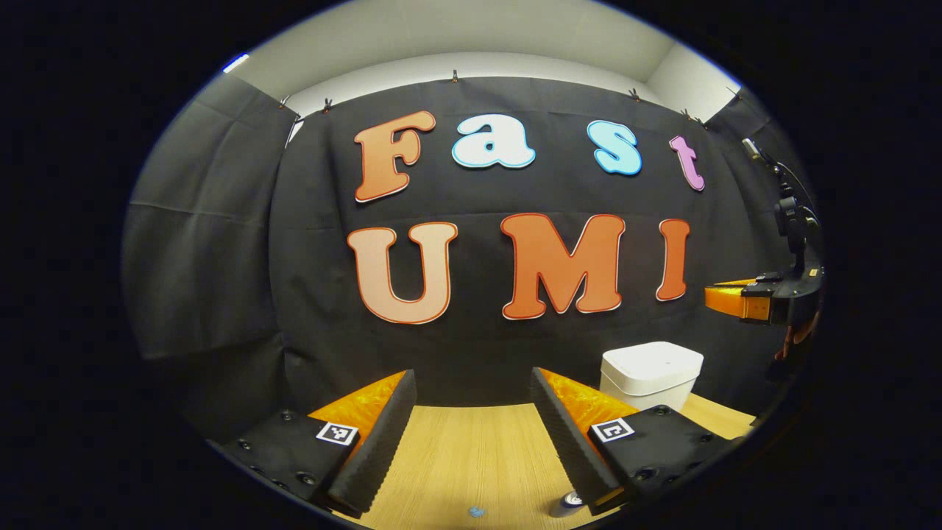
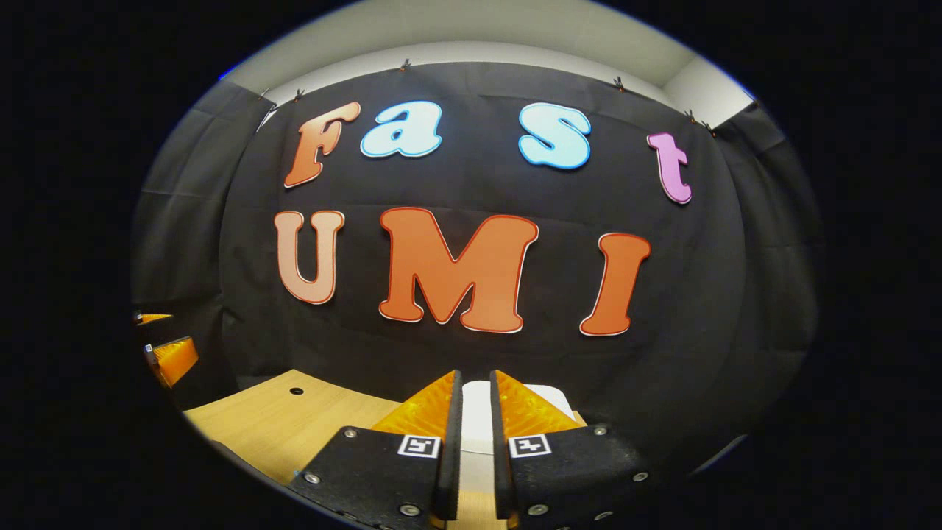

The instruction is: Press the lid of the desktop garbage bin to open it, pick up the crumpled paper on the desktop and throw it into the bin, then pick up the pop can on the desktop and drop it into the bin, and finally close the garbage bin lid.

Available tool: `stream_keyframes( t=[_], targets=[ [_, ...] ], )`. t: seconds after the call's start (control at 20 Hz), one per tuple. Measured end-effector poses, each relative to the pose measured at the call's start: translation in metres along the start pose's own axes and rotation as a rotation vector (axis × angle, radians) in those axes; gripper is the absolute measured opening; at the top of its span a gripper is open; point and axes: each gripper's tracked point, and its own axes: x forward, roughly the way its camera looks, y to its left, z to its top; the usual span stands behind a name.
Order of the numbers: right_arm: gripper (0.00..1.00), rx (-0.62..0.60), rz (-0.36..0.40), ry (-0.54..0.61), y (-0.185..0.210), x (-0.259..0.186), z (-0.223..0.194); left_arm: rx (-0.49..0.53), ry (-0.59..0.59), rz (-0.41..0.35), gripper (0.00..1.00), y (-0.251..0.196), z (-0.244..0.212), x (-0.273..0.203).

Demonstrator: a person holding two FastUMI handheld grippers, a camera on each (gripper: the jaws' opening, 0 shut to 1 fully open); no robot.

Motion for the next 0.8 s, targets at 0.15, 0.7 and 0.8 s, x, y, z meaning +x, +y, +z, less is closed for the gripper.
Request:
stream_keyframes(
  t=[0.15, 0.7, 0.8],
  targets=[
    [0.05, 0.005, -0.001, 0.025, -0.014, 0.02, -0.014, 0.002, 0.022, 0.034, 1.0, -0.001, -0.008, 0.005],
    [0.01, 0.022, 0.003, 0.147, -0.045, 0.082, -0.077, 0.066, 0.067, 0.111, 0.99, -0.009, -0.013, 0.02],
    [0.01, 0.02, 0.007, 0.176, -0.048, 0.092, -0.093, 0.076, 0.072, 0.121, 1.0, -0.013, -0.013, 0.02]
  ],
)
